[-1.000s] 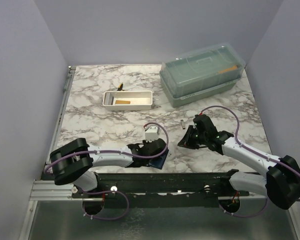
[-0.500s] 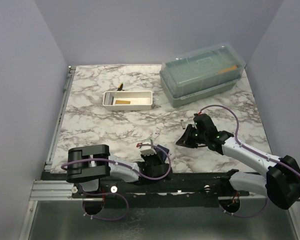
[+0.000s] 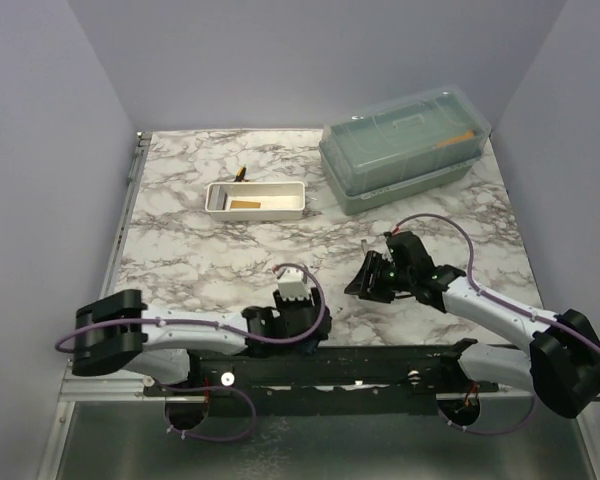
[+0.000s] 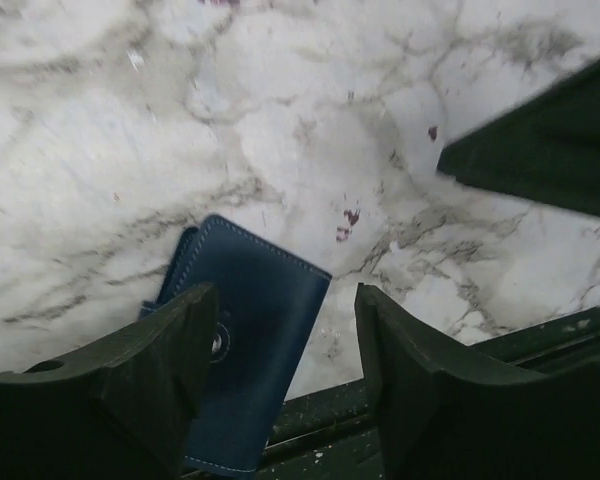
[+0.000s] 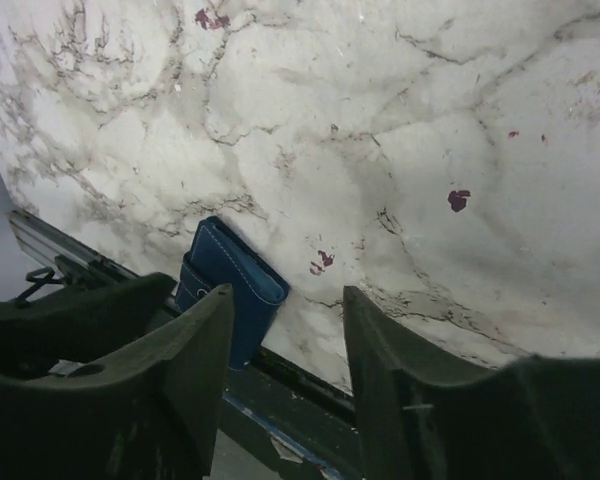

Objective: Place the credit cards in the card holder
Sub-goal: Pick up the card holder from the corner of the board.

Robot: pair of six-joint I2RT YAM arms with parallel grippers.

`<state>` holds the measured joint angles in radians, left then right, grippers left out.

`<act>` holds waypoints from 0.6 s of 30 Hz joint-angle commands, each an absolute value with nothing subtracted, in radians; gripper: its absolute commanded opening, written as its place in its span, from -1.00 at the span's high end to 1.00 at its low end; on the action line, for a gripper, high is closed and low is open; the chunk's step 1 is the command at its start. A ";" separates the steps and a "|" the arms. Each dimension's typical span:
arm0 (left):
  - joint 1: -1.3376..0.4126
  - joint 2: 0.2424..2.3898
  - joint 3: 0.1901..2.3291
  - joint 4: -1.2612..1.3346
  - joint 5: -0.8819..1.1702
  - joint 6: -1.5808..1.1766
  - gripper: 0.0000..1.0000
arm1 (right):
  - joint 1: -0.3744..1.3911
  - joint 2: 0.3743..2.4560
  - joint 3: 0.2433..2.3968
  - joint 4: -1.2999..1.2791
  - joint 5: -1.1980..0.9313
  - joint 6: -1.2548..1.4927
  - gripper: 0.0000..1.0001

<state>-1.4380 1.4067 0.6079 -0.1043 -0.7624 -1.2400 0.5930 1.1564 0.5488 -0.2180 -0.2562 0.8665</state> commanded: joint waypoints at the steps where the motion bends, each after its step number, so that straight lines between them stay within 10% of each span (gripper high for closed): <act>1: -1.273 1.158 0.673 -0.322 -0.512 -0.983 -0.30 | 0.625 1.154 0.497 -0.187 -0.314 0.861 -0.11; 8: -1.077 0.974 0.822 -0.419 -0.332 -0.785 -0.53 | 0.879 1.210 0.475 -0.059 -0.215 1.063 -0.45; 18: -1.046 0.978 0.907 -0.488 -0.336 -0.693 -0.56 | 1.063 1.504 0.661 -0.274 0.123 1.306 0.04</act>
<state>-1.0531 0.9833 0.9009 -0.4255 -0.3687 -0.7574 1.0237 1.4158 0.5758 -0.0982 -0.1120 1.1950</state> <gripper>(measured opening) 0.778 0.524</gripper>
